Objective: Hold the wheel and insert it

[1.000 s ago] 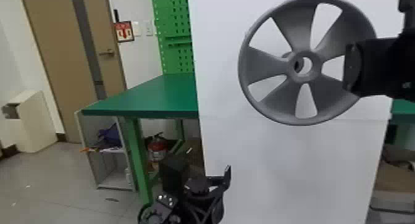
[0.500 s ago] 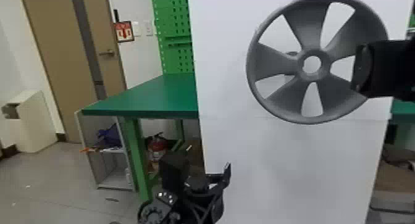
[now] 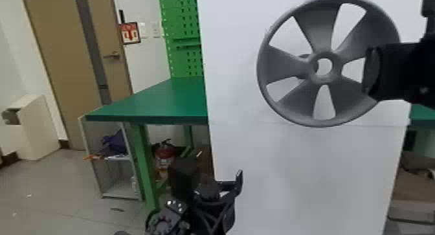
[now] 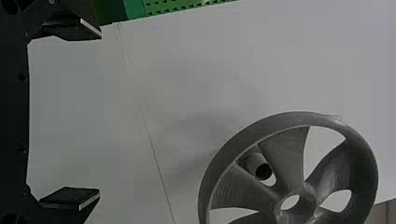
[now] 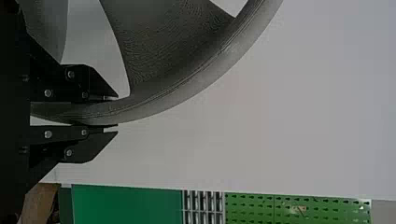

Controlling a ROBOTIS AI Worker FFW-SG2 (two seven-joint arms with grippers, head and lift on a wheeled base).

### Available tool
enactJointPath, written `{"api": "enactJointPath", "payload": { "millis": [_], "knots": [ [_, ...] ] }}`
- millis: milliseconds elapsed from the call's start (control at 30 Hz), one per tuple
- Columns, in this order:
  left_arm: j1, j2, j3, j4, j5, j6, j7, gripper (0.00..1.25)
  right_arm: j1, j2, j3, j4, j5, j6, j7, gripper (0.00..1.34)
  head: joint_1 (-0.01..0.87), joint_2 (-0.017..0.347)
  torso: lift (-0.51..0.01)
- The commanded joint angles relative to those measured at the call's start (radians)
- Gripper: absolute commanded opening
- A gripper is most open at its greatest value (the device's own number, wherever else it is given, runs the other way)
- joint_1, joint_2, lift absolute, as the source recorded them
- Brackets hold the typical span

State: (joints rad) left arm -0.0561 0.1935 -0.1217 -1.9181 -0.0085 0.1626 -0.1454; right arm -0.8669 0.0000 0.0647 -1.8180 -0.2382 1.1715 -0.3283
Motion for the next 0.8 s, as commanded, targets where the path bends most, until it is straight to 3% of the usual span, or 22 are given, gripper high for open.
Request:
{"api": "enactJointPath", "payload": {
  "millis": [0,767],
  "knots": [
    [-0.004,0.001,-0.003,0.002,0.001,0.000,0.001,1.15,-0.007,0.001,0.009,0.020,0.003,-0.020,0.000,0.14,0.344,0.324,-0.443],
    [-0.013,0.007,-0.009,0.005,0.002,0.000,0.004,1.15,-0.040,0.001,0.052,0.114,0.025,-0.073,0.000,0.14,0.344,0.325,-0.443]
  ]
}}
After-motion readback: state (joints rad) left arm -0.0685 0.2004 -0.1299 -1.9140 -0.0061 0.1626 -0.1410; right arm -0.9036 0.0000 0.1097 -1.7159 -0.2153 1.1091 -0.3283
